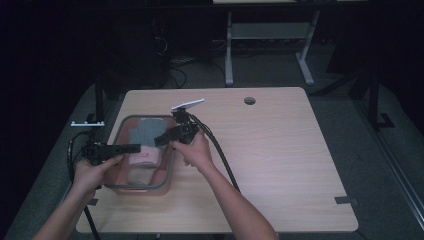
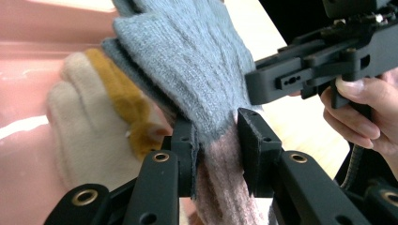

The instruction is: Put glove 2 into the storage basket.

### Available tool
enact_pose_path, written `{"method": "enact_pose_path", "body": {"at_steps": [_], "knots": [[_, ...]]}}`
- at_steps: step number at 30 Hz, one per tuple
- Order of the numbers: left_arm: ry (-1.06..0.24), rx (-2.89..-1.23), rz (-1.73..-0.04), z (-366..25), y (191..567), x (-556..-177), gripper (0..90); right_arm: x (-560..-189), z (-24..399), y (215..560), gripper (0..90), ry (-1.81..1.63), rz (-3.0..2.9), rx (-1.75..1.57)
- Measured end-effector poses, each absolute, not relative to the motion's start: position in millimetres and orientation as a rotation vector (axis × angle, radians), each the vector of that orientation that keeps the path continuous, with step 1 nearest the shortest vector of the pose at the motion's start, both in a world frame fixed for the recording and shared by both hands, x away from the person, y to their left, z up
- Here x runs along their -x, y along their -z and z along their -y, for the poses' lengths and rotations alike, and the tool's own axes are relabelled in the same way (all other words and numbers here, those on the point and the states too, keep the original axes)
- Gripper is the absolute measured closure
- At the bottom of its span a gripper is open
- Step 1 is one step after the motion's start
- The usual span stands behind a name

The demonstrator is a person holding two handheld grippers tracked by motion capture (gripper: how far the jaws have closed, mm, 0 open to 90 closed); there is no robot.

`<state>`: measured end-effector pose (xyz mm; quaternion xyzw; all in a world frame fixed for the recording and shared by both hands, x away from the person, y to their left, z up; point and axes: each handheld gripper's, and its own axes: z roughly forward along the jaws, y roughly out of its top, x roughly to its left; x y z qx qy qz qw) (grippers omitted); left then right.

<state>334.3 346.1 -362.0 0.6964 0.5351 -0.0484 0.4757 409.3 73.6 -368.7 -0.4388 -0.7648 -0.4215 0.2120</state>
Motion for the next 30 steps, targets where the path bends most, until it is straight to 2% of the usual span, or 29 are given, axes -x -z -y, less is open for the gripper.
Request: {"method": "enact_pose_path", "body": {"at_steps": [9,17,19,22,30], "knots": [[0.132,-1.809,-1.453,-349.9,387.5,-340.7,69.6,-409.0,-63.1,367.1,71.4,1.159,2.153,1.245],[0.019,-1.971,-1.47,-340.0,387.9,-341.7,64.9,-406.9,-51.6,361.9,71.0,1.185,2.16,1.267],[-0.031,-2.001,-1.476,-337.4,387.7,-341.3,61.3,-405.7,-48.4,359.8,71.0,1.19,2.163,1.27],[-0.064,-2.0,-1.478,-338.8,386.7,-340.9,50.4,-404.7,-43.2,358.7,71.0,1.196,2.175,1.272],[-0.153,-1.955,-1.472,-342.4,373.4,-339.5,45.9,-403.9,-24.6,363.9,70.0,1.2,2.158,1.302]]}}
